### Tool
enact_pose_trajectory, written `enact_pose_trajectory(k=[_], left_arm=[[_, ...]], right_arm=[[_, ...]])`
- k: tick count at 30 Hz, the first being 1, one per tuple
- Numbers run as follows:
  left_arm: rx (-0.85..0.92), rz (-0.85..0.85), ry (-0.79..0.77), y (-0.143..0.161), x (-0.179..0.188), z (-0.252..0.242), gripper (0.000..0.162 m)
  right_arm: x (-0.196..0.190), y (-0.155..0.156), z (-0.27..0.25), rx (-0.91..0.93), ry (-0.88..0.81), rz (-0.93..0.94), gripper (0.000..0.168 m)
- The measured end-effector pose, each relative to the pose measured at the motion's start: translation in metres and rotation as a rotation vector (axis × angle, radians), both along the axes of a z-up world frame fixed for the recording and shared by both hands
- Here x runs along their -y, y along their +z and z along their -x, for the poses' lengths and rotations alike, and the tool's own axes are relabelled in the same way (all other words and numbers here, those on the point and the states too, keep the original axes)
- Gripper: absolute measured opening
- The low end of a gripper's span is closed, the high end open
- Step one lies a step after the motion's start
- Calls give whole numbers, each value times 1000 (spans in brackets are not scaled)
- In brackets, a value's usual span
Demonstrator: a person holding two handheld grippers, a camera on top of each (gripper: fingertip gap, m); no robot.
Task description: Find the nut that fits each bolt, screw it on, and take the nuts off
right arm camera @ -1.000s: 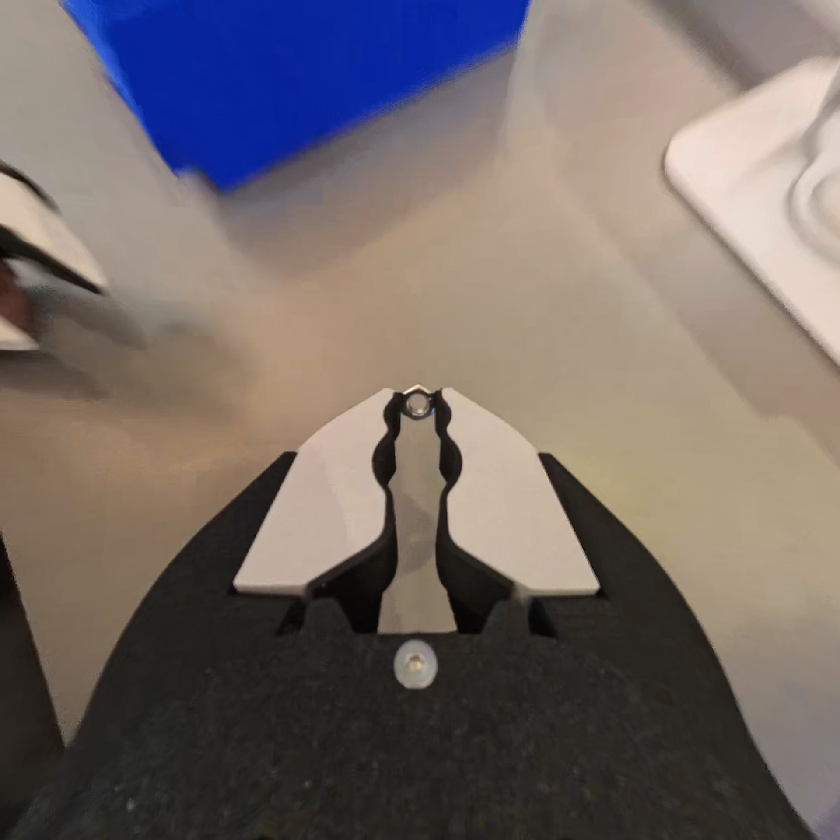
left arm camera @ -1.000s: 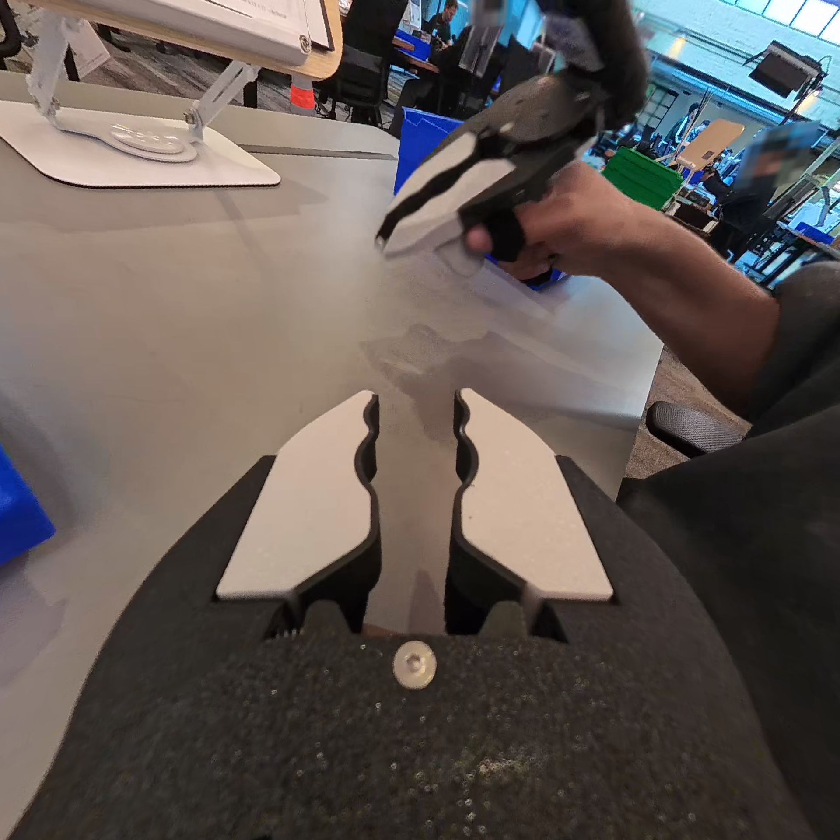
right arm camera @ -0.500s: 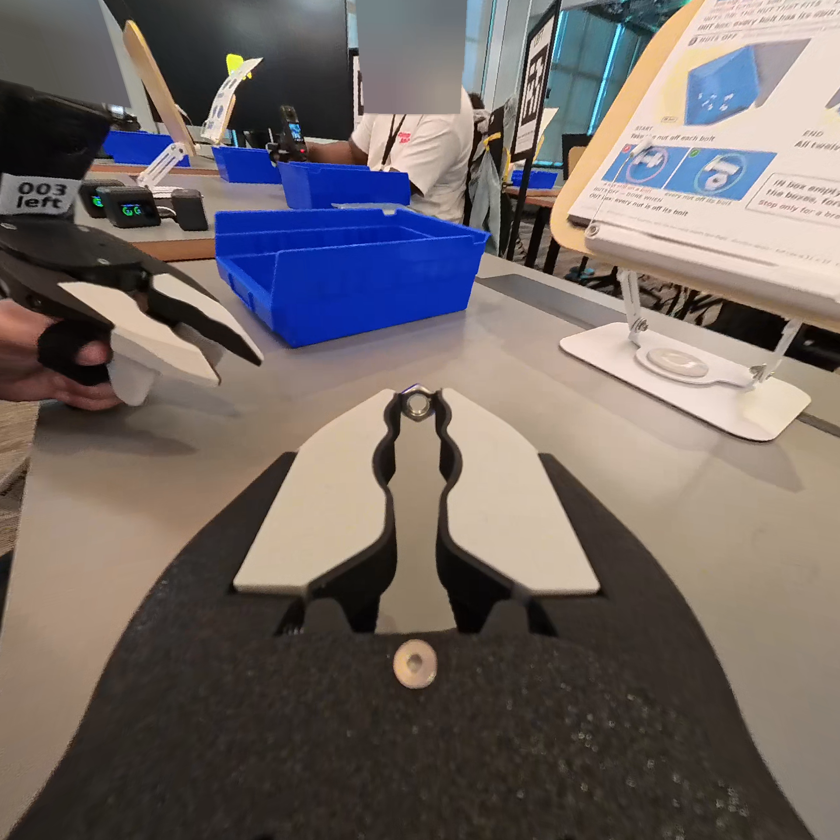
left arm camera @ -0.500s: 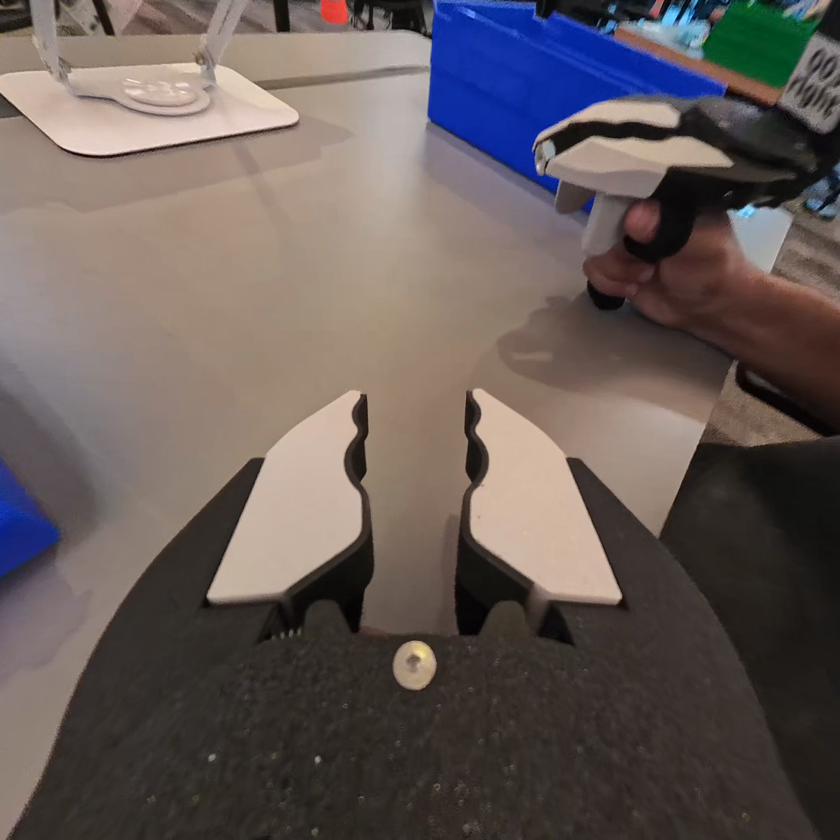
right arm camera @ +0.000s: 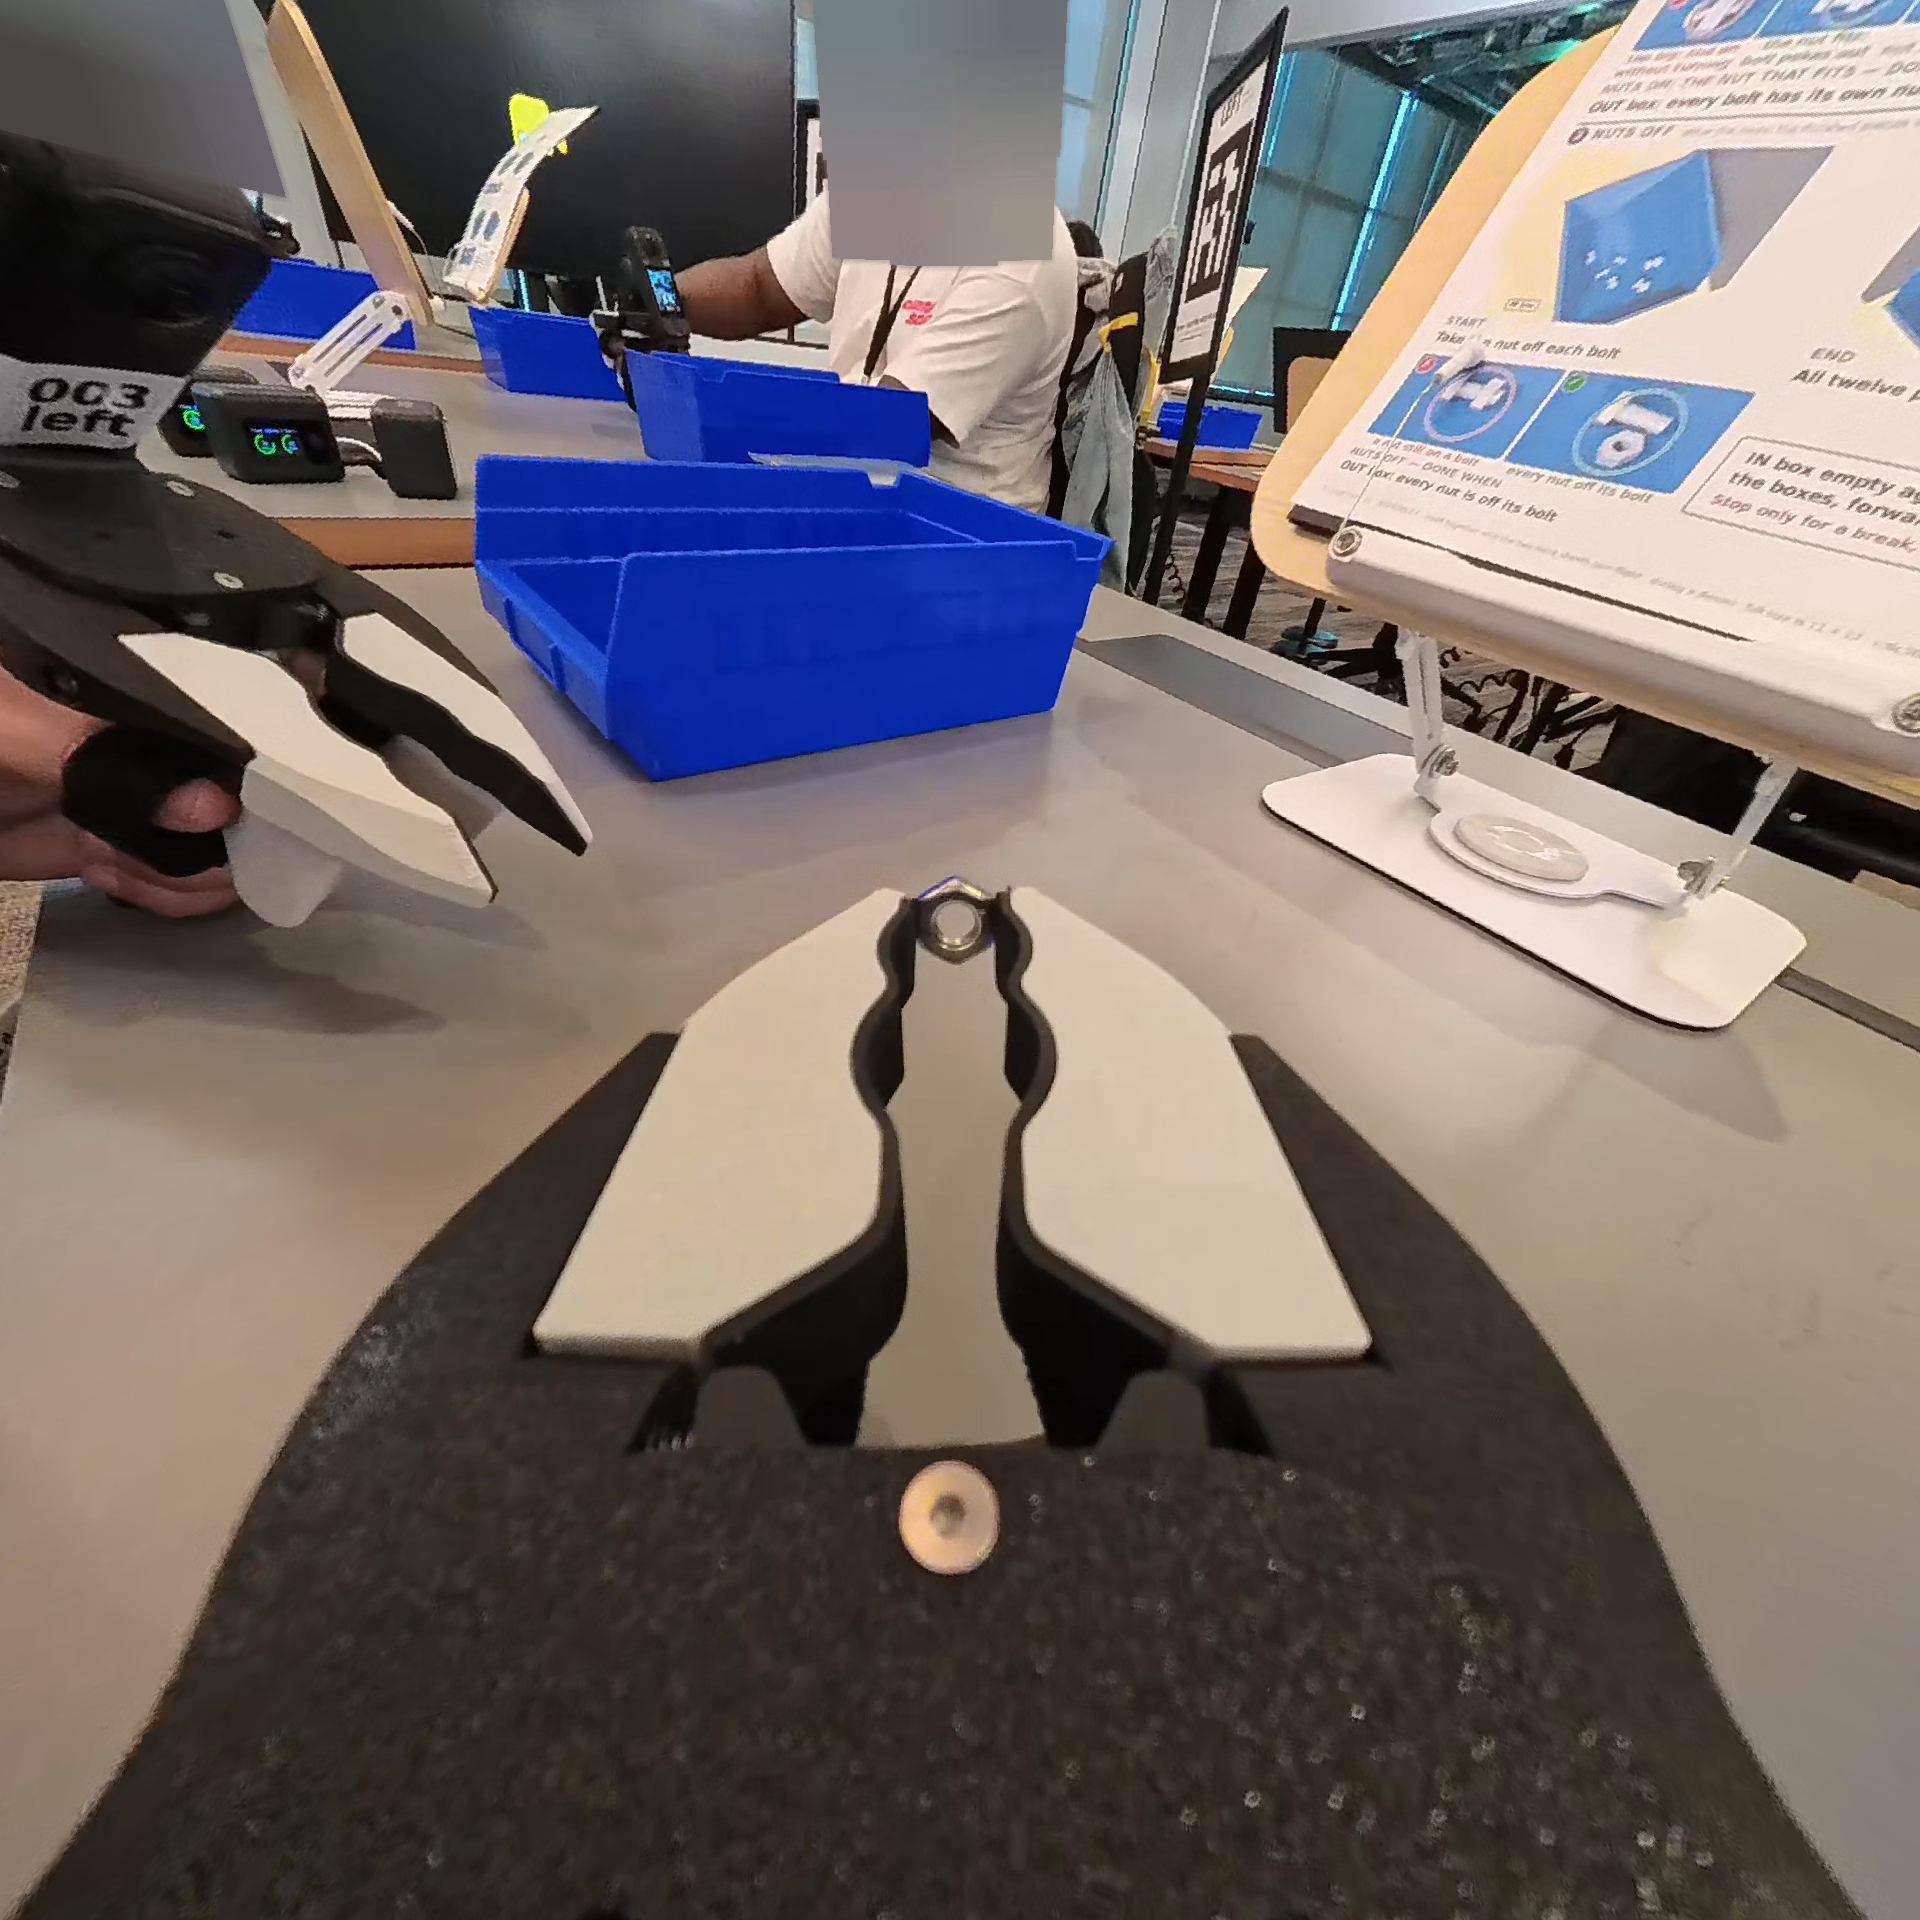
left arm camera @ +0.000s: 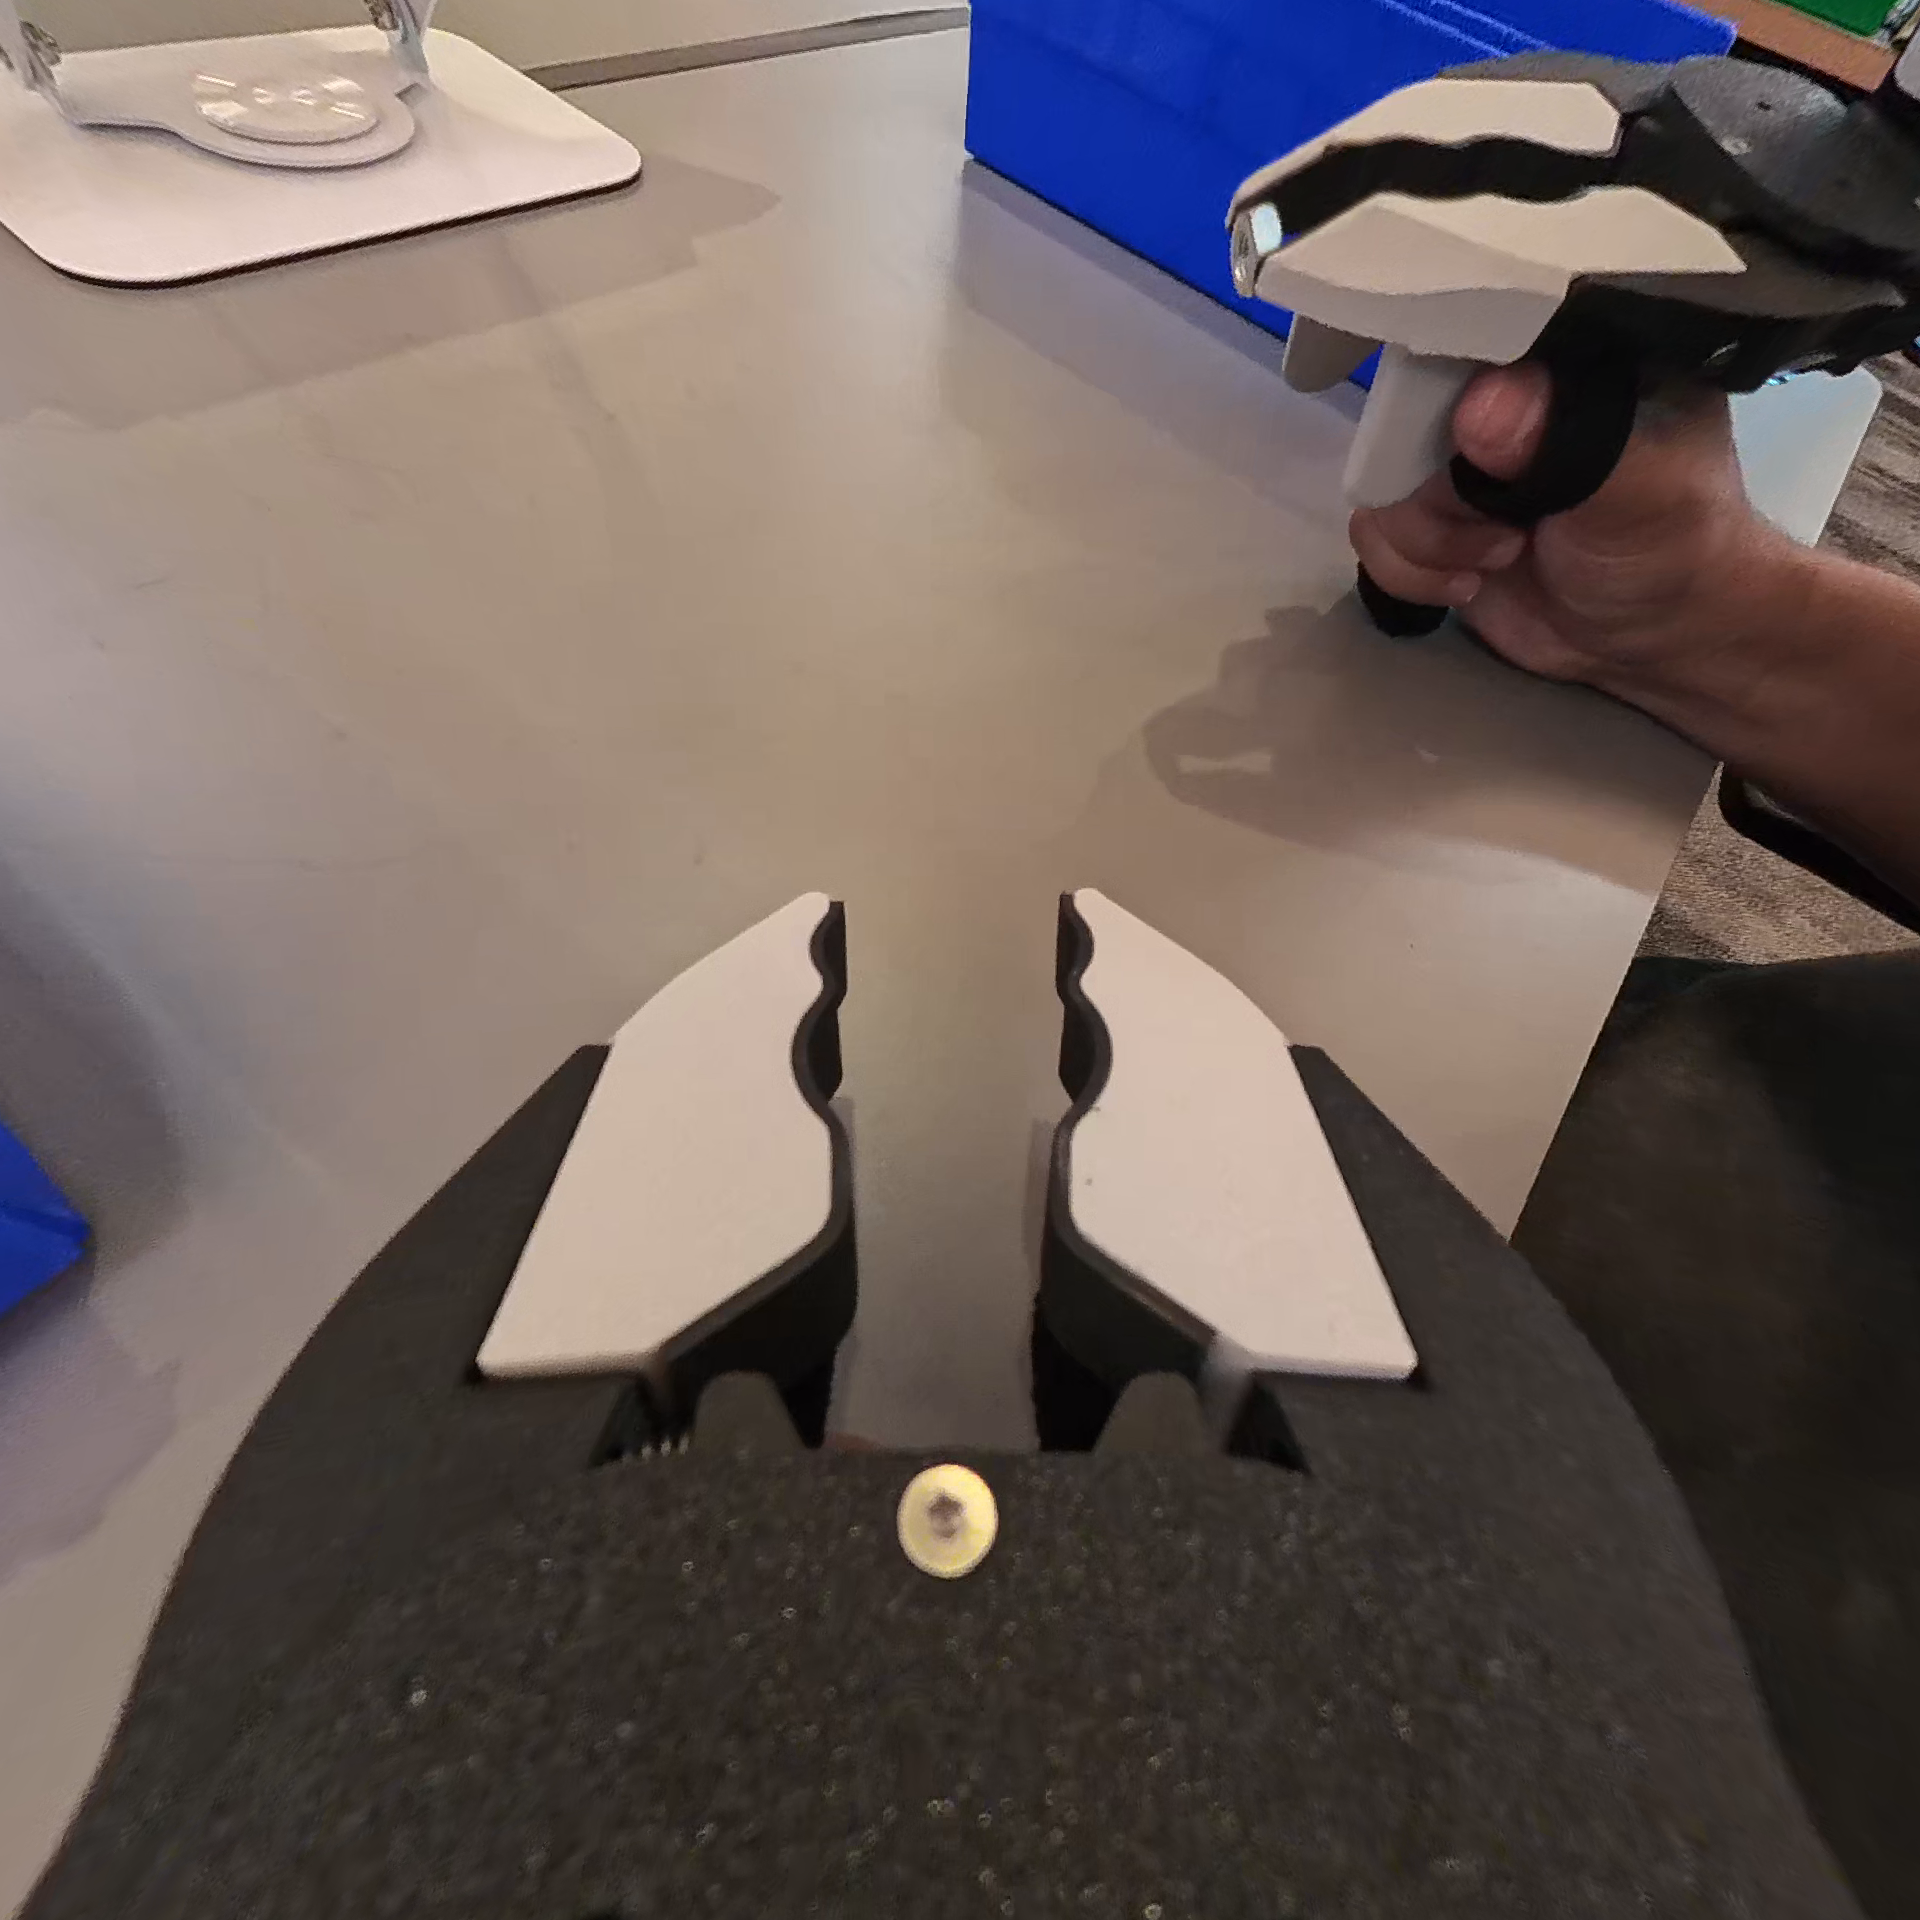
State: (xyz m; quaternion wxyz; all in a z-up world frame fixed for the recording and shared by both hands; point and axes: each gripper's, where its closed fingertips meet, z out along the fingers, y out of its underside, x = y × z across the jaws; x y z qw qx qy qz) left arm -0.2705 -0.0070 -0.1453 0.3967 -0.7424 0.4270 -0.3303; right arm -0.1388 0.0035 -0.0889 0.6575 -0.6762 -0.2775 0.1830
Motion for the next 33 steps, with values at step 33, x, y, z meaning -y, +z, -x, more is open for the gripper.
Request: enact_pose_trajectory(k=[33], left_arm=[[-776,14,-230,52,-201,146,35]], right_arm=[[2,-3,2,27,1,5,14]])
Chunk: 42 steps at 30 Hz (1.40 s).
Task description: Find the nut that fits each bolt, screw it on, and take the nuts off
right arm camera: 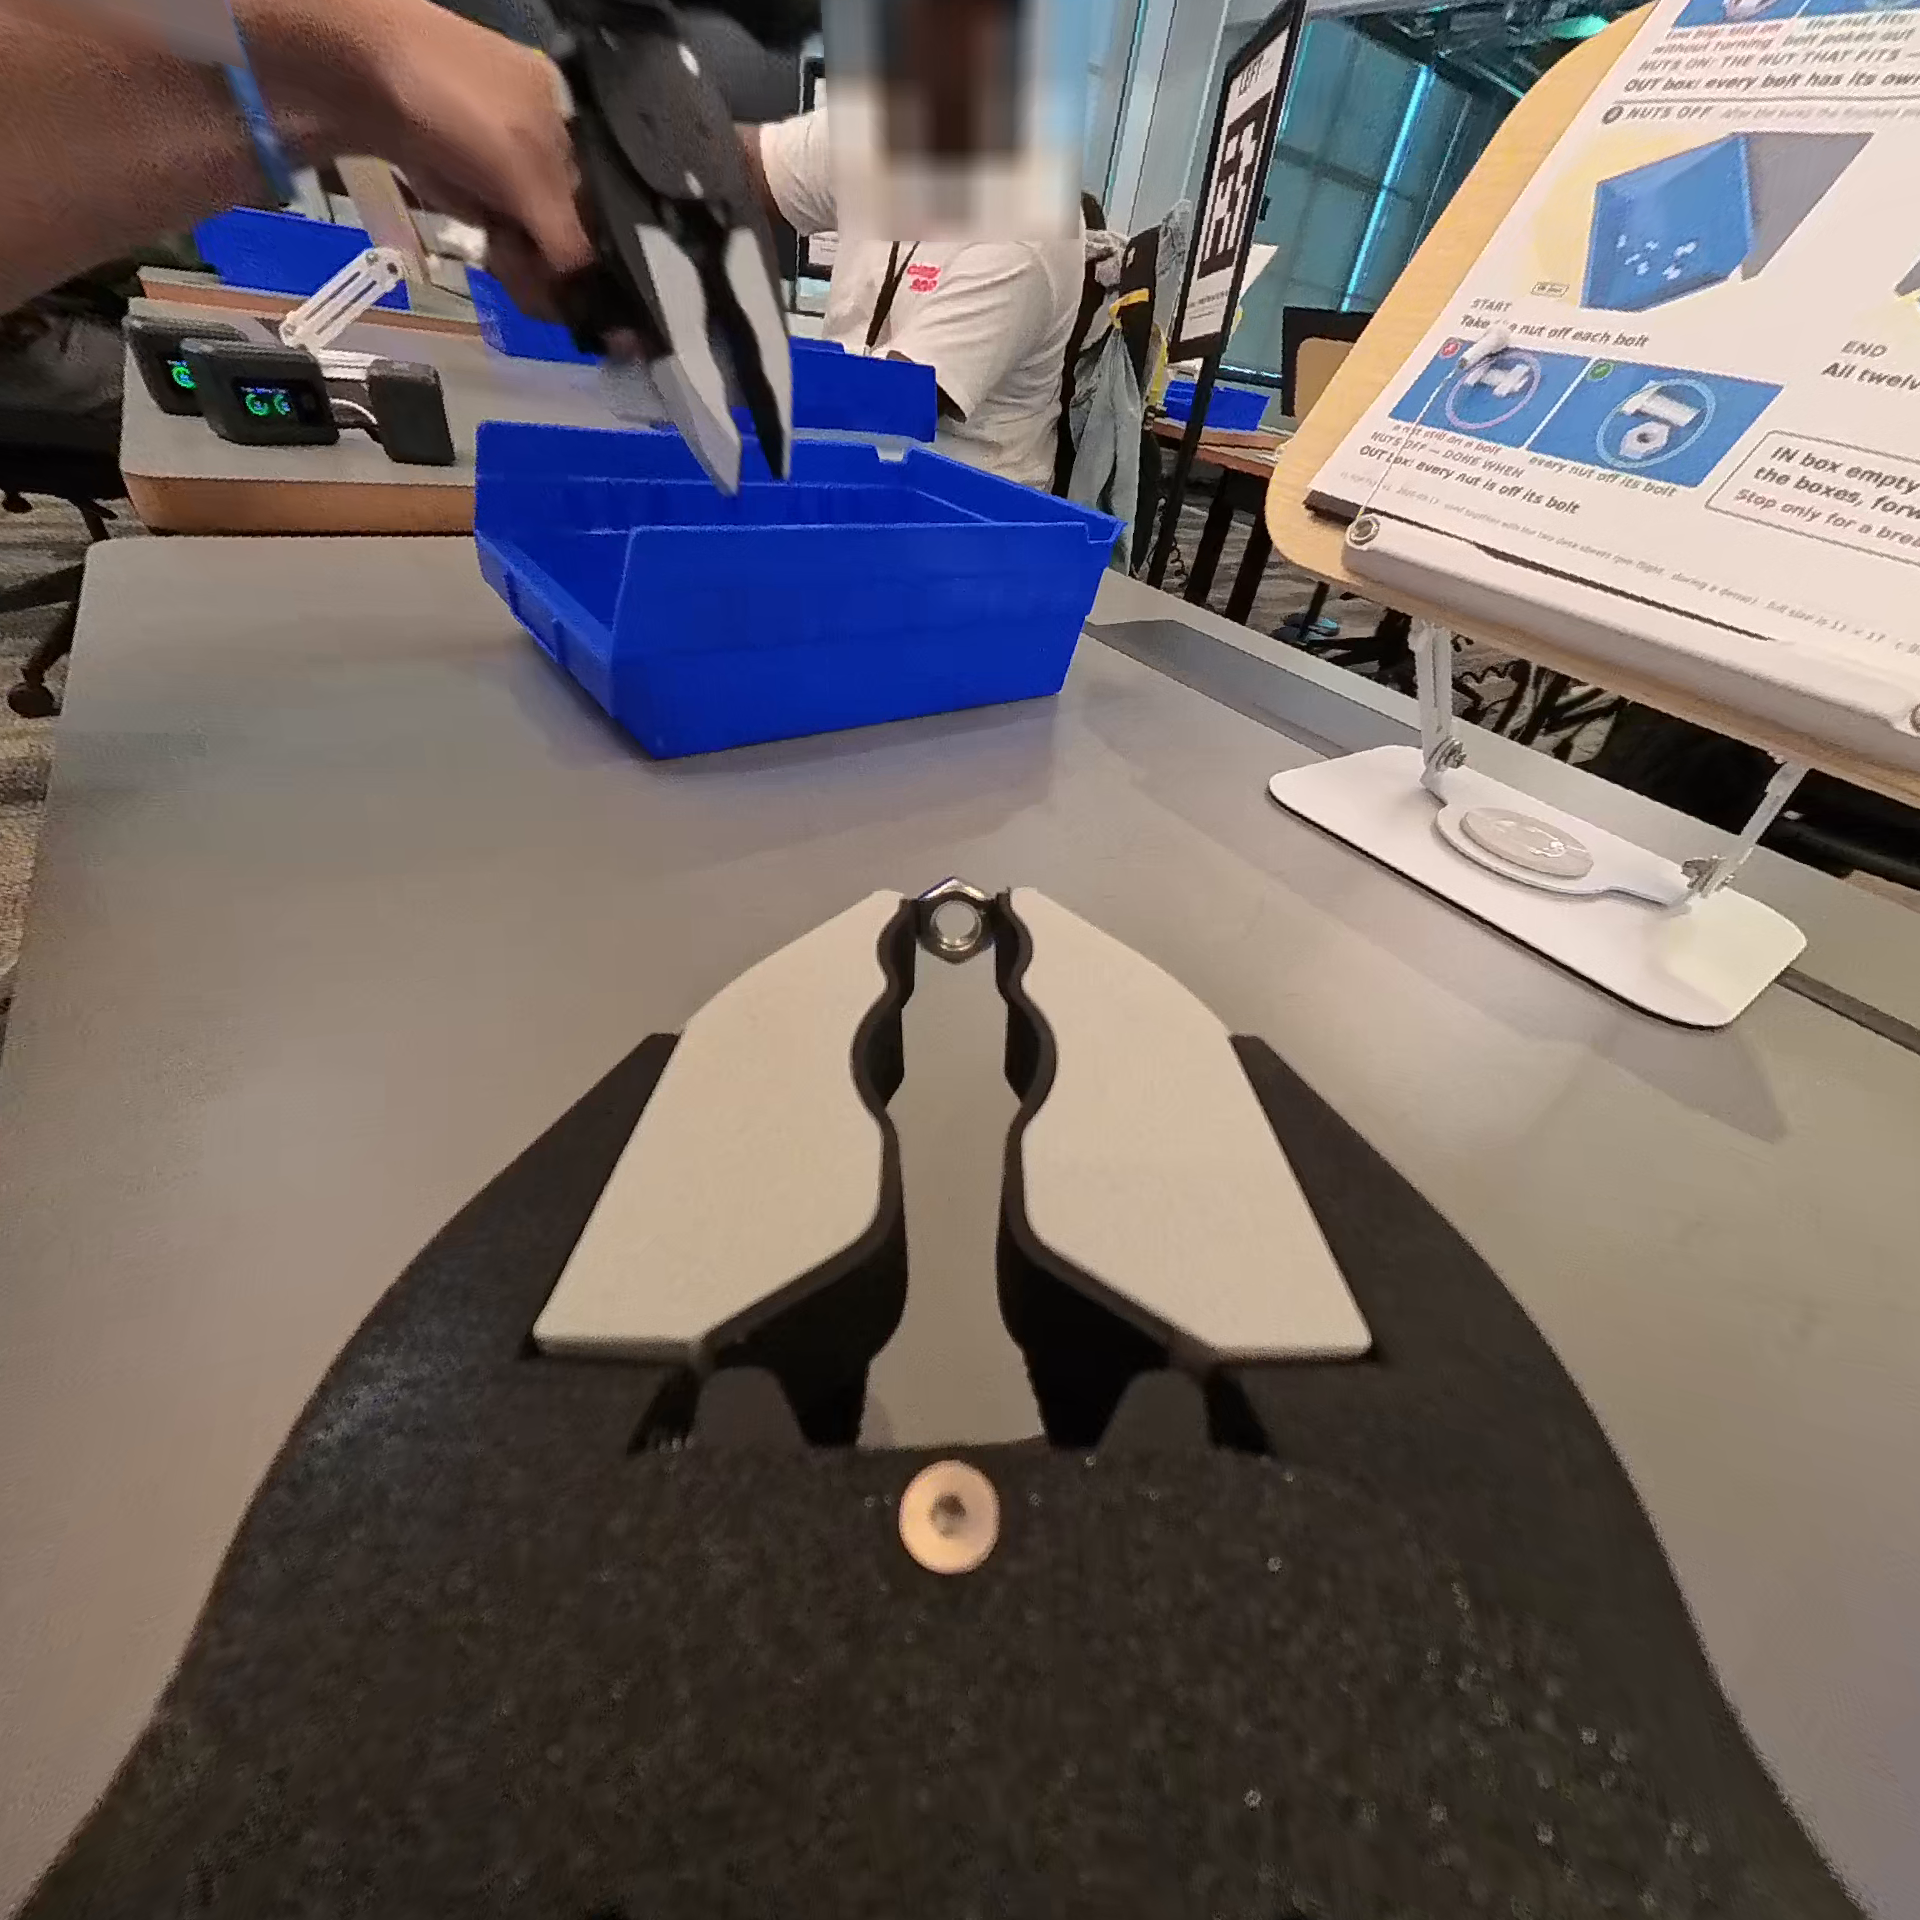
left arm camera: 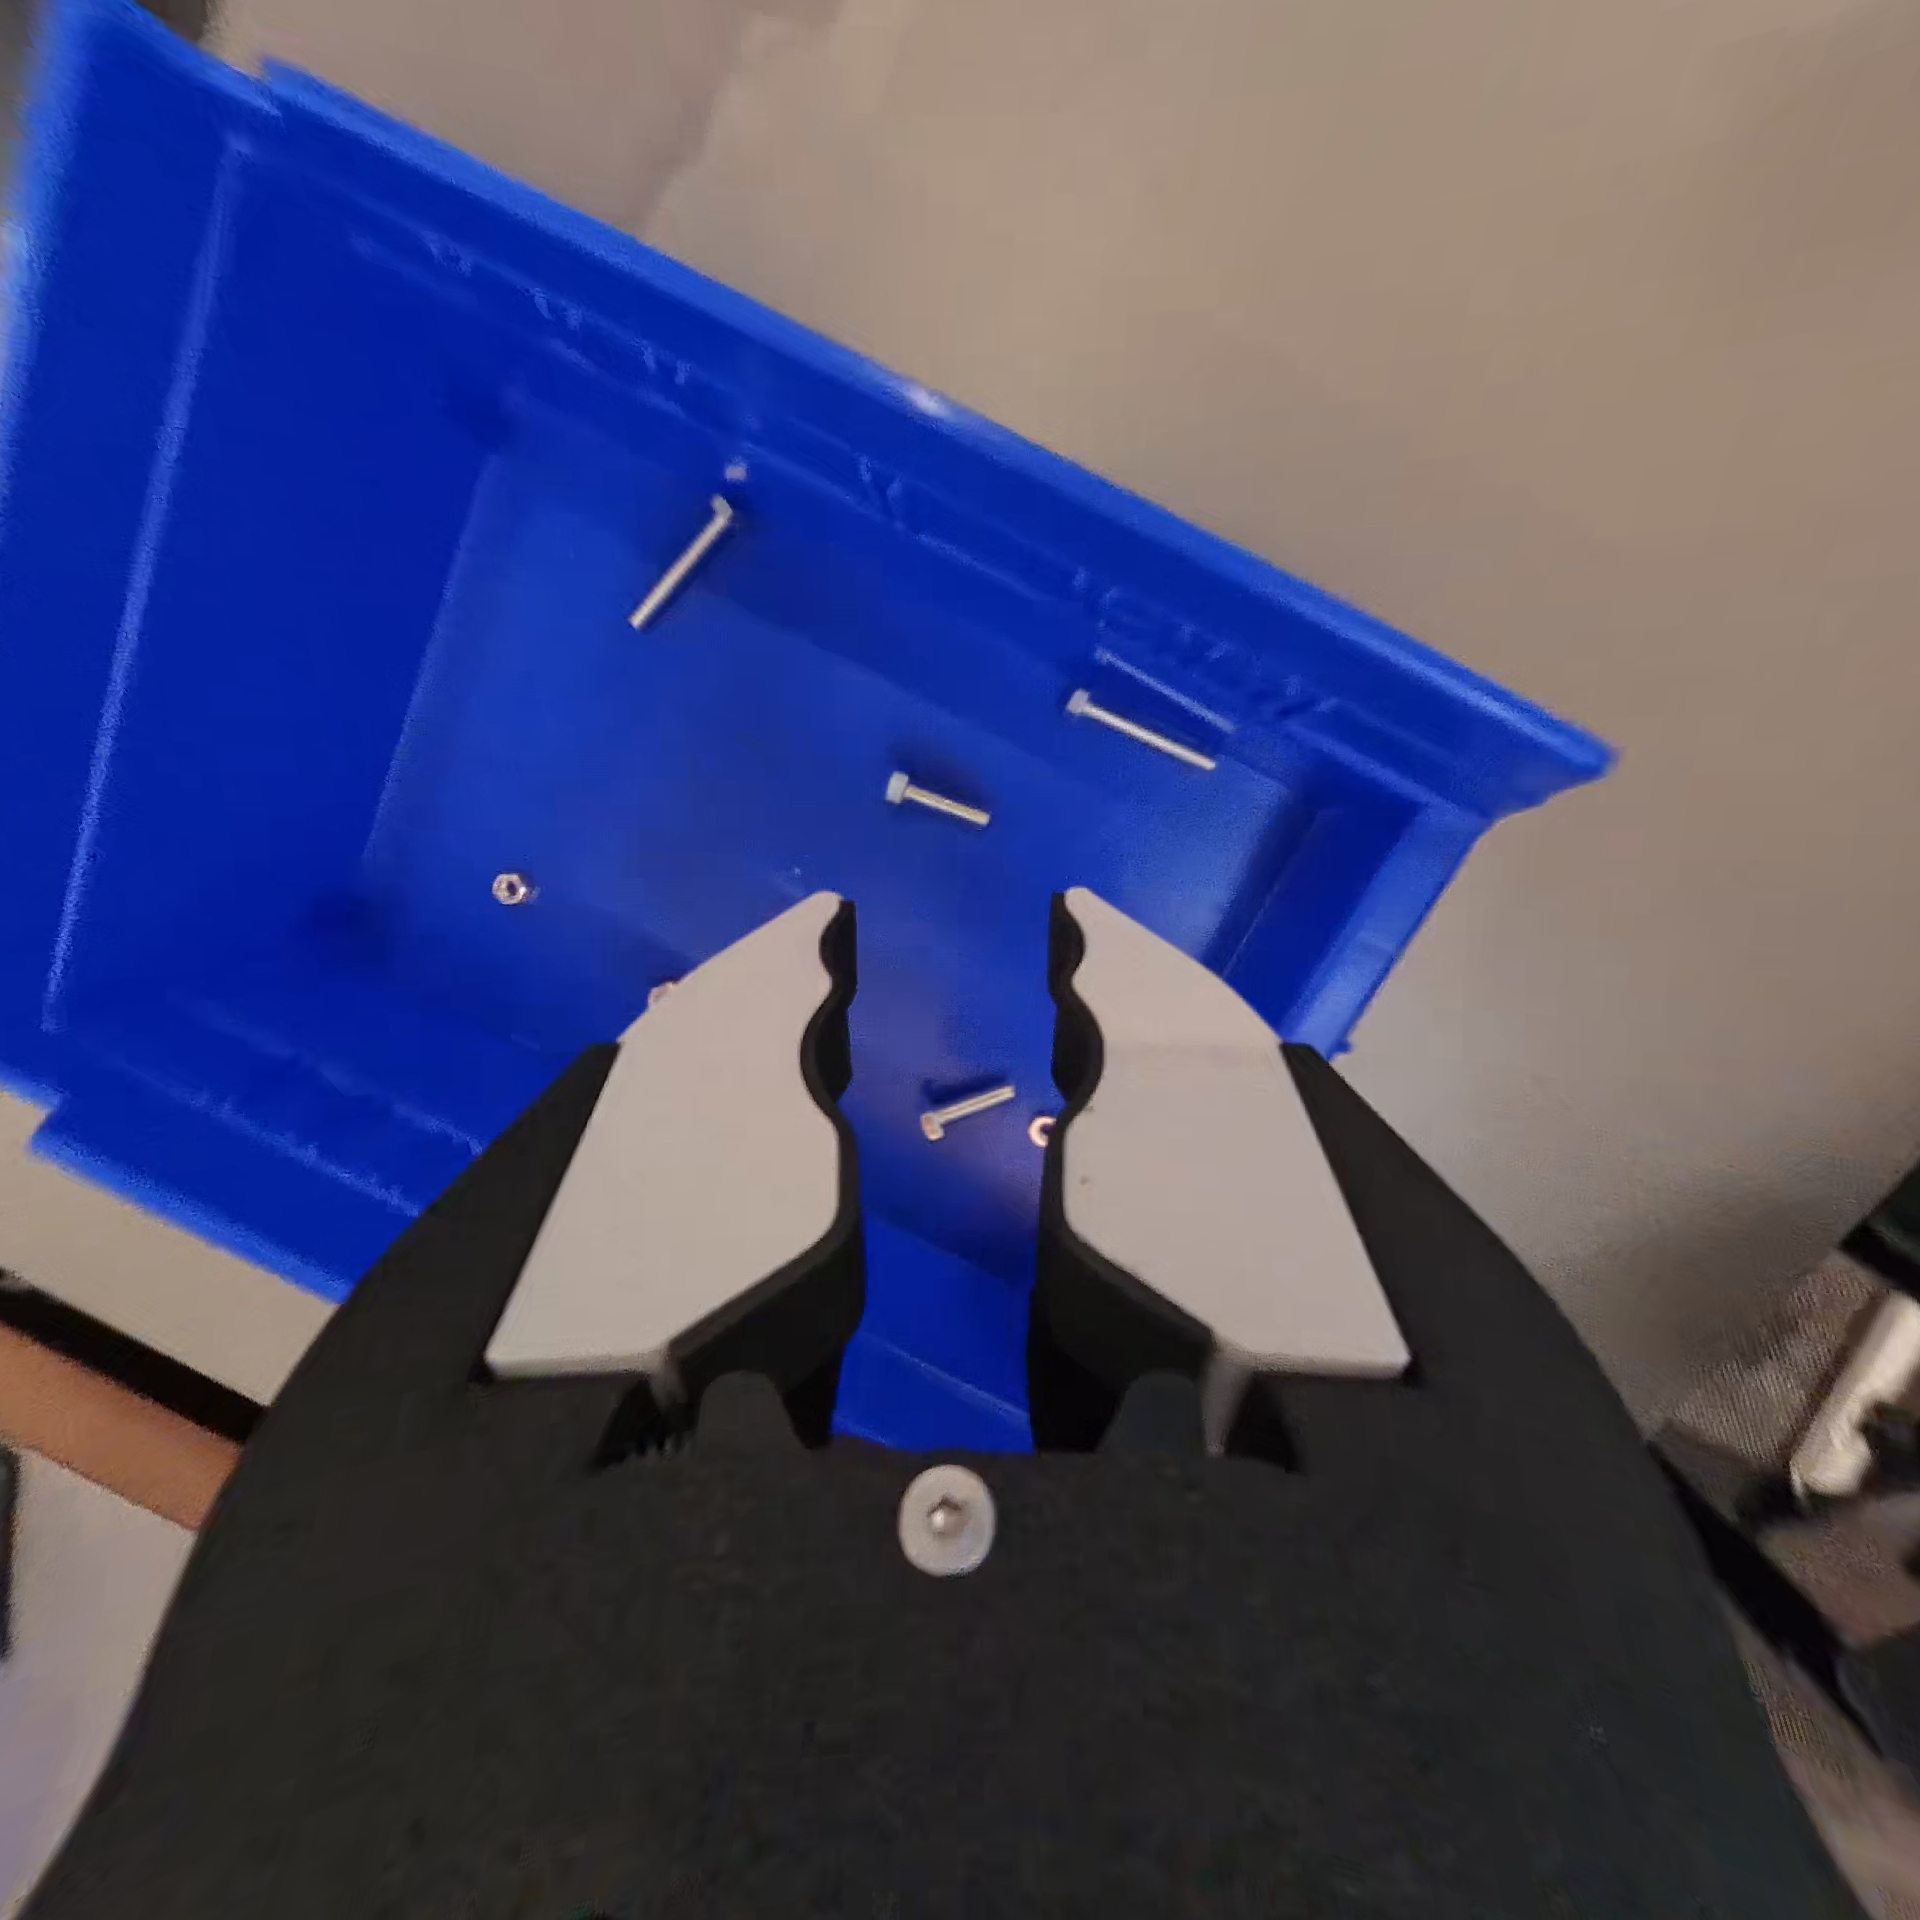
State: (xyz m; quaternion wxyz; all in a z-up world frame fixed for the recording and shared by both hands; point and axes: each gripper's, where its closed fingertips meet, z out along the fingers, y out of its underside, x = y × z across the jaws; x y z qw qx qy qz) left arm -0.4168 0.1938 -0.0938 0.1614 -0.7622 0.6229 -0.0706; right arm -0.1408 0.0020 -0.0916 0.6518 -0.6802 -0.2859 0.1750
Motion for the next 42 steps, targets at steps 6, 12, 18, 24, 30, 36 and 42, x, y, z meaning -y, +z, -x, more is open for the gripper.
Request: enact_pose_trajectory(k=[6,12,18,24,30,36,42], left_arm=[[-192,155,-39,-53,-32,-2,34],[-220,195,-59,-71,-35,-9,36],[-272,223,-117,-84,-28,-10,31],[-228,245,-135,-88,-28,-17,6],[-205,116,-19,-77,-49,-2,5],[227,-29,268,-11,-54,-15,5],[759,-136,413,76,11,-68,5]], right_arm=[[-3,1,-5,-39,-13,22,14],[-5,1,-9,-64,-20,34,14],[-5,-1,-6,-48,-14,42,14],[-5,0,-7,-56,-14,39,14],[-4,0,-6,-55,-11,38,14],[-3,-1,-5,-45,-8,38,14],[-3,-1,-4,-44,-9,41,14]])
